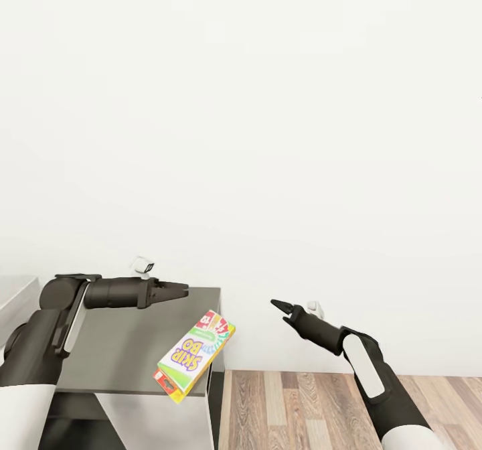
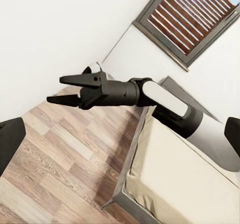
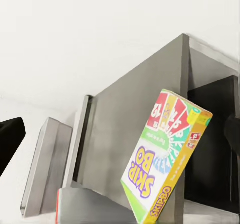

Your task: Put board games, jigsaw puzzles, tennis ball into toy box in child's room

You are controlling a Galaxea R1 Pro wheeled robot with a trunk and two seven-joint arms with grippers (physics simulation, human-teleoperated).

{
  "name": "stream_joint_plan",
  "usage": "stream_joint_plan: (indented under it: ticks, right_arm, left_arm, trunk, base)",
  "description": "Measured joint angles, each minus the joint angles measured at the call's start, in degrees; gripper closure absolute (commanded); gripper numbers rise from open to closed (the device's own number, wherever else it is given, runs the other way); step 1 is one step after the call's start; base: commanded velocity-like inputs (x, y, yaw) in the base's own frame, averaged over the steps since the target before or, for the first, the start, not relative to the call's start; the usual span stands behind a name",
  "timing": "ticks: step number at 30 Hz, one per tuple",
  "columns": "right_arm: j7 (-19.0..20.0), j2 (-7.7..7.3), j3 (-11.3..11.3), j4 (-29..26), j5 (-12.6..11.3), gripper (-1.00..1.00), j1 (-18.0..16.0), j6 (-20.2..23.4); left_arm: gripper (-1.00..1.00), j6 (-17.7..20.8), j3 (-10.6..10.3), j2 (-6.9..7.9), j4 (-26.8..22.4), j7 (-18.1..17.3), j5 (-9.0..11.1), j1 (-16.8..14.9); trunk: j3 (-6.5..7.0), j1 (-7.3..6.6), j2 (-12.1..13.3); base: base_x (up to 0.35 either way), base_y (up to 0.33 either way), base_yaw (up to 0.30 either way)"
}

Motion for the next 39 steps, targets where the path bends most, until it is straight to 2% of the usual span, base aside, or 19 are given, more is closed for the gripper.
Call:
stream_joint_plan:
  ticks: [3,7,12,16,20,27,29,31,34,39]
  right_arm:
    - [-1.1,0.73,2.1,0.1,-0.4,-1.0,-0.2,0.7]
    - [-1.1,1.02,2.7,-0.1,-0.8,-1.0,-0.3,1.8]
    - [-1.4,1.59,2.9,0.0,-0.9,-1.0,-0.3,2.5]
    - [-1.5,1.76,2.7,0.1,-0.8,-1.0,-0.3,2.2]
    - [-1.6,1.8,2.7,0.2,-0.8,-1.0,-0.3,2.0]
    - [-1.6,1.88,2.7,0.4,-0.8,-1.0,-0.2,1.5]
    - [-1.6,1.9,2.8,0.4,-0.7,-1.0,-0.2,1.5]
    - [-1.6,1.9,2.8,1.0,-0.7,-1.0,-0.2,1.5]
    - [-1.6,1.91,2.9,3.0,-0.7,-1.0,-0.3,1.5]
    - [-1.6,1.91,2.9,5.8,-0.8,-1.0,-0.5,1.5]
  left_arm:
    - [-1.0,0.0,-0.1,0.0,0.0,0.0,0.0,0.0]
    - [-1.0,0.0,-0.1,-0.03,0.0,0.0,0.0,0.0]
    - [-1.0,0.0,-0.3,-0.37,0.0,0.0,0.0,0.0]
    - [-1.0,0.0,-1.4,-0.44,-0.2,0.0,0.0,0.0]
    - [-1.0,0.0,-1.9,-0.37,-3.2,0.0,0.0,0.1]
    - [-1.0,0.0,-2.1,-0.06,-5.6,0.0,0.4,0.7]
    - [-1.0,0.0,-2.1,-0.01,-5.8,0.0,1.5,0.9]
    - [-1.0,0.0,-2.1,0.08,-6.0,0.0,4.0,1.2]
    - [-1.0,0.0,-2.1,0.46,-6.0,0.0,6.6,1.6]
    - [-1.0,0.0,-2.1,1.42,-6.1,0.0,7.9,1.9]
  trunk:
    - [-0.54,0.66,-1.2]
    - [-1.26,1.54,-2.8]
    - [-2.16,2.64,-4.8]
    - [-2.88,3.52,-6.4]
    - [-3.6,4.4,-8.0]
    - [-4.86,5.94,-10.8]
    - [-5.22,6.38,-11.6]
    - [-5.58,6.81,-12.5]
    - [-6.12,7.47,-13.7]
    - [-7.02,8.57,-15.7]
  base:
    - [0.0,0.0,0.0]
    - [0.0,0.0,0.0]
    - [0.0,0.0,0.0]
    - [0.0,0.0,0.0]
    - [0.0,0.0,0.0]
    - [0.0,0.0,0.0]
    - [0.0,0.0,0.0]
    - [0.0,0.0,0.0]
    - [0.0,0.0,0.0]
    - [0.0,0.0,0.0]
